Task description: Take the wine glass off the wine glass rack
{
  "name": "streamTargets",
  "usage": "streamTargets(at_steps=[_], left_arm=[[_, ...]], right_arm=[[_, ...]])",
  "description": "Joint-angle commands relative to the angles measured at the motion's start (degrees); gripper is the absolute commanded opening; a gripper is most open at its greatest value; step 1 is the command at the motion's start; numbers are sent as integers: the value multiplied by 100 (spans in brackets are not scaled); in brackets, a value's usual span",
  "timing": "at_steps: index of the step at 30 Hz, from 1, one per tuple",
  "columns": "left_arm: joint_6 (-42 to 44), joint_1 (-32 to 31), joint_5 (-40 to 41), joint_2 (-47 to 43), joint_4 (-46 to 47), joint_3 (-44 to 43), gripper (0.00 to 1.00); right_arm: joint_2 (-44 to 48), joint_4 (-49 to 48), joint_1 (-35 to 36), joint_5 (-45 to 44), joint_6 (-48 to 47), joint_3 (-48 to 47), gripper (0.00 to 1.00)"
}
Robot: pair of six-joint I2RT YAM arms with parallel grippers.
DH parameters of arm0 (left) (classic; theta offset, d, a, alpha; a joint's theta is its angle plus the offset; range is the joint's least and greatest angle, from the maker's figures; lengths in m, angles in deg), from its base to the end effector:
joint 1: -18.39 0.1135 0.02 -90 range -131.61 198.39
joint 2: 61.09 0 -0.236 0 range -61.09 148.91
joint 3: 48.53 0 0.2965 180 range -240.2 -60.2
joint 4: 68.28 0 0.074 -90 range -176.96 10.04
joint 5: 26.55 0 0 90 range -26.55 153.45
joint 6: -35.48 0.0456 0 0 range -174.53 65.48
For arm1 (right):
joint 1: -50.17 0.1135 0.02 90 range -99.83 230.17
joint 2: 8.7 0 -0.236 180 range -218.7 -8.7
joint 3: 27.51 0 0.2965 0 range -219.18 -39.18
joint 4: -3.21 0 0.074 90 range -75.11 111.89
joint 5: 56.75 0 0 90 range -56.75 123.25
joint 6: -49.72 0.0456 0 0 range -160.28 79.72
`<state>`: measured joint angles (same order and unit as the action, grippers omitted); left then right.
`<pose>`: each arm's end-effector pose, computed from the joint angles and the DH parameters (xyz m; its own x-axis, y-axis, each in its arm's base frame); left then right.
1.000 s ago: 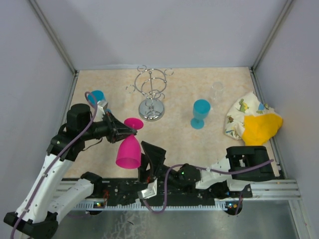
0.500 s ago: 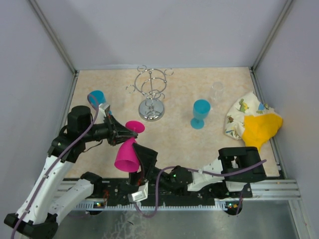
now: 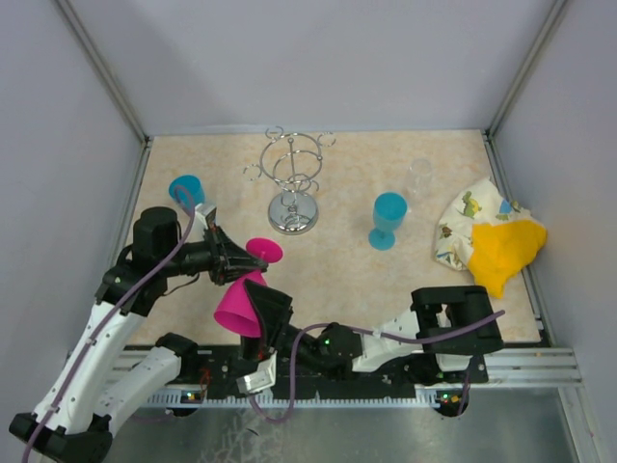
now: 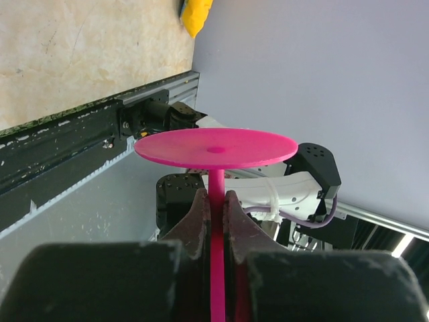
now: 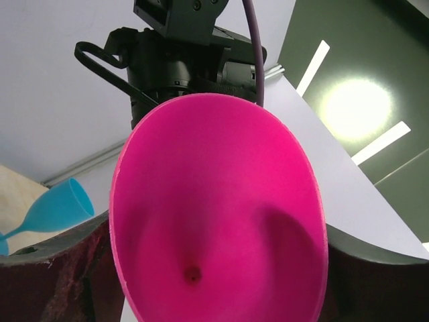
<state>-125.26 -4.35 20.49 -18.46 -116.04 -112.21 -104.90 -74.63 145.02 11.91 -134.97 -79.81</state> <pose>0.1900 -0.1133 0.3316 -0.9338 -0.3577 -0.0055 -0.1128 0.3090 -0.9443 -0.0135 0.3559 0.2076 0.9543 -0.2668 -0.1347 0.0309 0.5363 -0.8435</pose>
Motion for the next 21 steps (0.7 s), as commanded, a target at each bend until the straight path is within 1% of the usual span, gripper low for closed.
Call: streamTargets(at_steps=[1, 2, 3, 4, 8, 11, 15, 18, 21], left_arm=[[-1, -21, -147, -47, 256, 48, 3], [18, -20, -128, -40, 270, 45, 6], [59, -16, -96, -36, 271, 22, 14], [118, -17, -41, -36, 251, -35, 19], [555, -16, 348, 19, 14, -385, 35], [859, -12, 631, 81, -190, -700, 40], [1130, -18, 1004, 159, -444, -1003, 44], [1313, -20, 1302, 172, -605, -1153, 44], [1583, -15, 1890, 184, -954, -1585, 44]], right_arm=[[-12, -937, 98, -40, 107, -261, 59], [4, -936, 107, -94, 140, -269, 59], [24, -936, 116, -155, 175, -271, 59], [56, -935, 120, -222, 220, -271, 59], [337, -944, 154, -480, 422, -222, 61], [500, -936, 151, -683, 466, -148, 61], [687, -935, 150, -942, 489, -113, 62], [787, -936, 155, -1257, 684, -106, 64], [839, -924, 155, -1614, 999, -17, 64]])
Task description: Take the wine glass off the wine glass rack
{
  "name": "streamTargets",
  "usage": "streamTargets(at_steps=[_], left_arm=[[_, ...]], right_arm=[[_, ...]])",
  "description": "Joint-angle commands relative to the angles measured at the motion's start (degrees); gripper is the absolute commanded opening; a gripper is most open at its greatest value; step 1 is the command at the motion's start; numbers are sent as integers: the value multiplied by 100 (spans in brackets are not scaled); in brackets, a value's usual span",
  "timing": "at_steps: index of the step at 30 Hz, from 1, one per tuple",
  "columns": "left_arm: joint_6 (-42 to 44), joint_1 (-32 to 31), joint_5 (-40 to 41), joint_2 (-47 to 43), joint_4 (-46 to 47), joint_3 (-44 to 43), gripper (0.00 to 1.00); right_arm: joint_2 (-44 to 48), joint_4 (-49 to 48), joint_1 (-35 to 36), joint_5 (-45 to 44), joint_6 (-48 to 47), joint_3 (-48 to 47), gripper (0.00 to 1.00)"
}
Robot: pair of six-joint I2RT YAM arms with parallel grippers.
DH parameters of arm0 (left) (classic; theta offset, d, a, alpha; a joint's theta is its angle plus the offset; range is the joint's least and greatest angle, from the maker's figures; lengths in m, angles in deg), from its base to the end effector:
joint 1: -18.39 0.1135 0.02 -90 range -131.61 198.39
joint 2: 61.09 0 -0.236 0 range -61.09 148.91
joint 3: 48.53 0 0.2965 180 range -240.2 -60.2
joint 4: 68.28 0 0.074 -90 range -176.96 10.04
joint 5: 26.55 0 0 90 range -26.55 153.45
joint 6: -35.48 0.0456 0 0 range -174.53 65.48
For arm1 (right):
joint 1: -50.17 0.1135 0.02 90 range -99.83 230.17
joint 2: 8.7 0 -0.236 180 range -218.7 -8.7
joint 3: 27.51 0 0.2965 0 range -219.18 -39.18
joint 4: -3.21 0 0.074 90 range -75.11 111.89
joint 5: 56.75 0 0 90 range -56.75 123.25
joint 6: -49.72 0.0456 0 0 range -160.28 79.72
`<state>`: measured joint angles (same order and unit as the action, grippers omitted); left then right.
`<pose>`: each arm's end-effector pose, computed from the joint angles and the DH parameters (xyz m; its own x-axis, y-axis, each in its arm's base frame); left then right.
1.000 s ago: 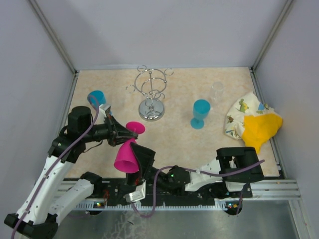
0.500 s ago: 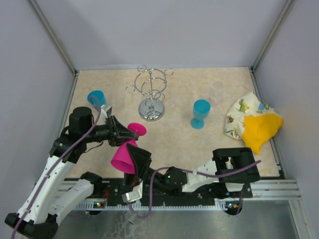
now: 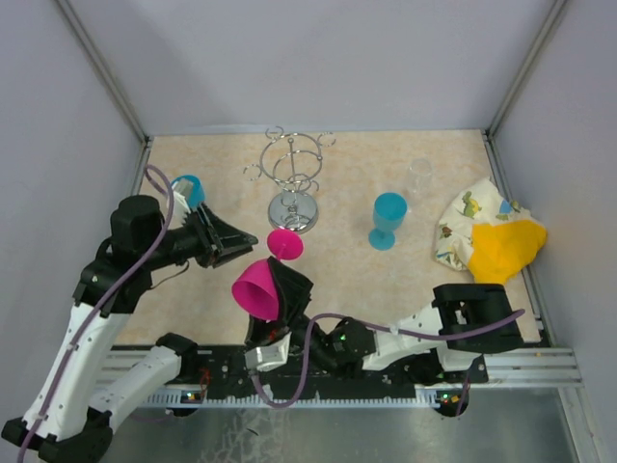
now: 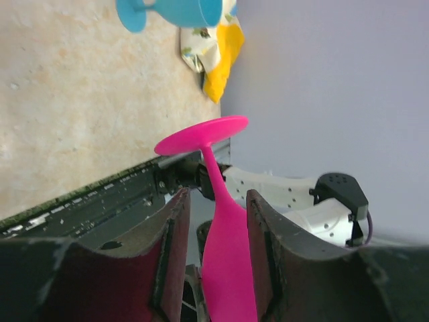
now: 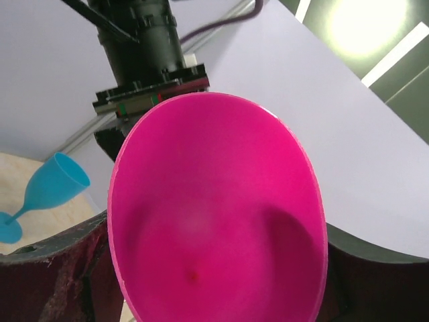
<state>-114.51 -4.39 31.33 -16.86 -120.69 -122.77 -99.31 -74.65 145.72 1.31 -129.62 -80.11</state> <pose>0.1859 -0.1043 0.3835 -0.8522 -0.4376 -0.2870 0.0865 0.4231 -0.9019 -0.0091 0.3434 0.2391 0.8831 -0.3148 -0.3478 -0.0722 0.6414 -0.7638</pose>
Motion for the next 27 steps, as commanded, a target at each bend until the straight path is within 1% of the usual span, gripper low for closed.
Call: streamTargets(at_steps=[1, 4, 7, 9, 11, 14, 17, 19, 21, 27], left_arm=[[629, -17, 1062, 24, -639, -725, 44], [1057, -10, 1956, 18, -985, -1476, 44], [1543, -14, 2877, -46, -1330, -2175, 44], [1775, -21, 3185, -77, -1506, -2429, 44], [1944, -23, 3304, -143, -1531, -2469, 44], [2011, -18, 3349, -283, -1431, -2256, 45], [2022, -22, 3260, -398, -1206, -1969, 45], [2041, -23, 3210, -430, -1083, -1844, 45], [2058, -22, 3159, -442, -993, -1758, 45], [2132, -16, 3162, -556, -788, -1504, 46]], right_arm=[[289, -897, 89, -669, 555, 40, 62], [332, -553, 81, -1089, 882, 65, 56], [412, -176, 34, -1419, 1410, 131, 56], [508, 194, -46, -1585, 1965, 196, 56], [632, 626, -177, -1759, 2643, 248, 56], [862, 1615, -441, -1832, 3847, 298, 55], [1139, 2675, -758, -1614, 5091, 358, 55], [1296, 3159, -1009, -1451, 5705, 424, 55], [1406, 3473, -1264, -1281, 6169, 558, 55], [1576, 3694, -1831, -884, 7141, 1056, 56]])
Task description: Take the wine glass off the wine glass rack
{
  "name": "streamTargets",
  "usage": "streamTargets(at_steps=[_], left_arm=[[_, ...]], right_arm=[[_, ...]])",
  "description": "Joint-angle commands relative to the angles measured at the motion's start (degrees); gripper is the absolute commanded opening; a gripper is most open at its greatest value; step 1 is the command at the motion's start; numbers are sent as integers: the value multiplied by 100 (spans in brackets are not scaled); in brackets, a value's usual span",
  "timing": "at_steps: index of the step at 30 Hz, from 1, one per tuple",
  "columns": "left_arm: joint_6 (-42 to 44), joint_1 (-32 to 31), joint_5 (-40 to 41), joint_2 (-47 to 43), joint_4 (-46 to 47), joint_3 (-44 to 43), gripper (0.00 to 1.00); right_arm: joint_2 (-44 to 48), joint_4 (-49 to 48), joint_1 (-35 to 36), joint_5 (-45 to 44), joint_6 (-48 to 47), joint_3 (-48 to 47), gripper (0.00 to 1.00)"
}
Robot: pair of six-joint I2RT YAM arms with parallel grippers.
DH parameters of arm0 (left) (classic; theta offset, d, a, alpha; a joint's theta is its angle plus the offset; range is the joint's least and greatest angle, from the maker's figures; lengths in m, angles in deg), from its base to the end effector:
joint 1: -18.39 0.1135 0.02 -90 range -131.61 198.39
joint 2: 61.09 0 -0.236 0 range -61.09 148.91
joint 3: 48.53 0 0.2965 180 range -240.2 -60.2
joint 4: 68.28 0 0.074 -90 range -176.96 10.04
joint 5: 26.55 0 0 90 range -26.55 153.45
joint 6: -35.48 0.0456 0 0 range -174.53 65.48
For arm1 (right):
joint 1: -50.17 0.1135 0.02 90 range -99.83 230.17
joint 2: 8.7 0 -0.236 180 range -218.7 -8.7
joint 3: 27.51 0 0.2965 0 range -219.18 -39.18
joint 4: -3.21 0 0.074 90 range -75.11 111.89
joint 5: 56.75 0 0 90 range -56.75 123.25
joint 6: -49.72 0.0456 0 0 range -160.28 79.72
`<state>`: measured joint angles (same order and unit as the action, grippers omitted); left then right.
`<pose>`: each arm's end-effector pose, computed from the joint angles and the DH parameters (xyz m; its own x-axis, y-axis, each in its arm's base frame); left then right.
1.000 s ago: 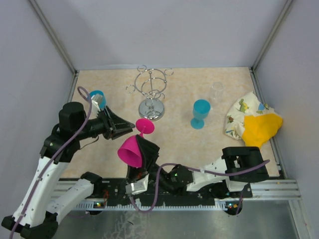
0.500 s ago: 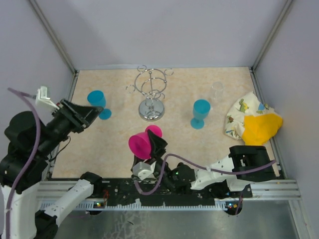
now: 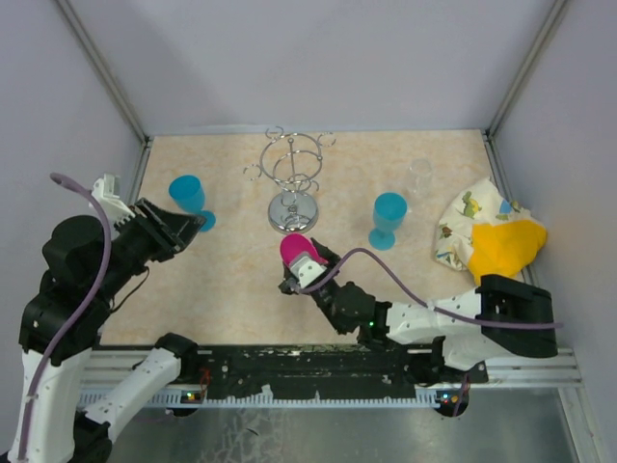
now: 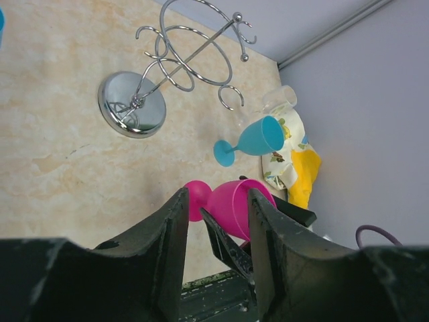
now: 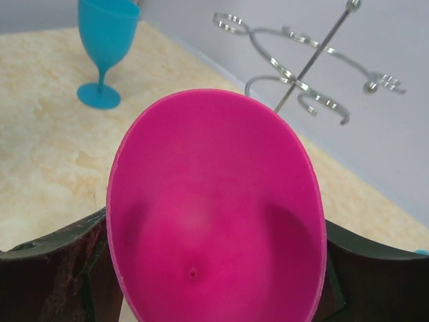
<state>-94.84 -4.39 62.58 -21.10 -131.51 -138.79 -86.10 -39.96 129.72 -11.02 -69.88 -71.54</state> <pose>0.1337 -0.0569 0.4664 -0.4170 -0.5266 -0.7408 0.1718 0.7547 -0.6332 0.0896 0.3101 0.1989 0.3130 -0.2527 -0.9155 -0.4886 0.7838 -0.3834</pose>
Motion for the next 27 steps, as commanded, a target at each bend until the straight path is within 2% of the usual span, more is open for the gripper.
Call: streamTargets(at_steps=[1, 9, 16, 27], left_arm=[[177, -22, 54, -146, 299, 118, 46], [218, -19, 80, -239, 487, 309, 47], [208, -18, -36, -193, 672, 517, 47], [275, -20, 7, -184, 881, 642, 47]], right_arm=[[291, 231, -297, 413, 1310, 290, 56], [309, -289, -635, 295, 1833, 1032, 57], [-154, -1845, -832, 50, 1655, 1654, 58], [-973, -2820, -904, -163, 1539, 1717, 69]])
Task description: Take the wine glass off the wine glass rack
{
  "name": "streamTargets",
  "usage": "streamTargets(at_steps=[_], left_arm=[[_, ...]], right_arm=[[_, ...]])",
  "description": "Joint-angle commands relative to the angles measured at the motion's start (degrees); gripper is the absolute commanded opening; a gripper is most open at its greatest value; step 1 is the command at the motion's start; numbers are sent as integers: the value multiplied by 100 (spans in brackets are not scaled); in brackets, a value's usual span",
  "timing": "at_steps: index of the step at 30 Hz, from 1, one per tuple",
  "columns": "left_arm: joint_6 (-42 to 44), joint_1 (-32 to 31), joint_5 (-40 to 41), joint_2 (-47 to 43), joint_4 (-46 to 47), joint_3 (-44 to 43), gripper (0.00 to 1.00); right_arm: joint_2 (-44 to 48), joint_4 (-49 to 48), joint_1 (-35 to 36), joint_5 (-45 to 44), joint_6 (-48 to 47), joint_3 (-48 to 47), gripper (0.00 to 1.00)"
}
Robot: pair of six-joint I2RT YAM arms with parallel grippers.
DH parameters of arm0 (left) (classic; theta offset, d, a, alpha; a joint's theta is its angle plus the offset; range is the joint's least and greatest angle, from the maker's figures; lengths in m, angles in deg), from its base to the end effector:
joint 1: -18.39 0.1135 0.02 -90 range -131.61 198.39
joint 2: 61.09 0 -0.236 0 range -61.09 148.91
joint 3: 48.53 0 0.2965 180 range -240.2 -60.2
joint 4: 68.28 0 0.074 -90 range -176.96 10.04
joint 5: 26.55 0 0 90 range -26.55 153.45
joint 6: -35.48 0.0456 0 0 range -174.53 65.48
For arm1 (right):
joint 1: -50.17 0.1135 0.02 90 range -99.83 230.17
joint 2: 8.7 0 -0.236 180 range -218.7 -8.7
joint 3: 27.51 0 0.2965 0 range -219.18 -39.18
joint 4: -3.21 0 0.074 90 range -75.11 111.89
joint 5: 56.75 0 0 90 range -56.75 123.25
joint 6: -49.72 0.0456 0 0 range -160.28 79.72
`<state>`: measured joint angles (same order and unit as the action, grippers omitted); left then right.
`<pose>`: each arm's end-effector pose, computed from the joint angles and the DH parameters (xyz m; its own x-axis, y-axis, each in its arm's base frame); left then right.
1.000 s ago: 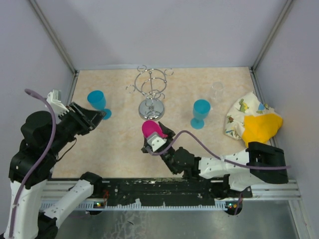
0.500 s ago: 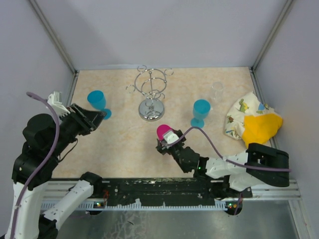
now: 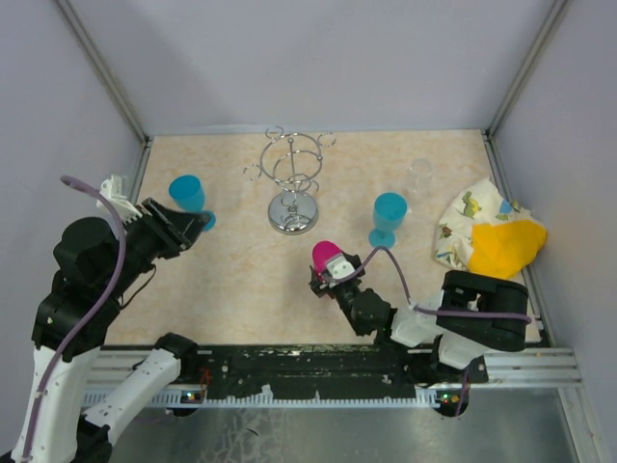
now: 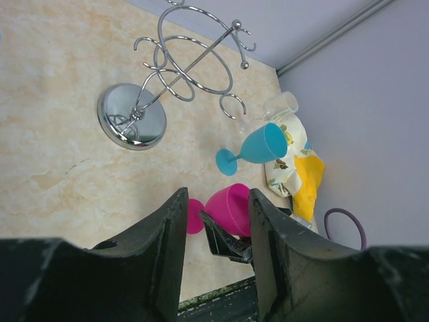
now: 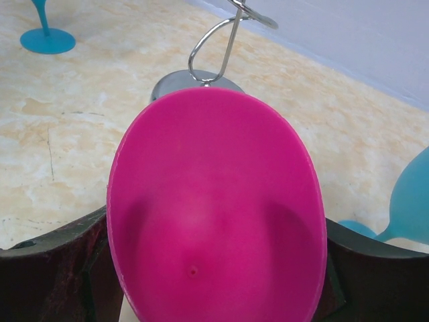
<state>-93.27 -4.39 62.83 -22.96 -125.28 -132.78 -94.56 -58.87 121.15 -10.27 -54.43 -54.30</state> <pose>0.1449 -0.0614 0.4504 -0.3842 -0.5175 -0.7646 0.2007 0.7615 -0.6163 0.1152 0.2377 0.1002 0.1294 -0.1686 -0.9772 -0.4433 0.8717 -0.2091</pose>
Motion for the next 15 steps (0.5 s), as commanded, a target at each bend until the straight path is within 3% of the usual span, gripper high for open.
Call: streamTargets(at_steps=[1, 15], left_arm=[[127, -16, -17, 2, 265, 54, 47], [130, -24, -43, -22, 352, 216, 47]], right_arm=[[-158, -950, -52, -254, -8, -8, 69], [-603, -1588, -74, -399, 10, 134, 76]])
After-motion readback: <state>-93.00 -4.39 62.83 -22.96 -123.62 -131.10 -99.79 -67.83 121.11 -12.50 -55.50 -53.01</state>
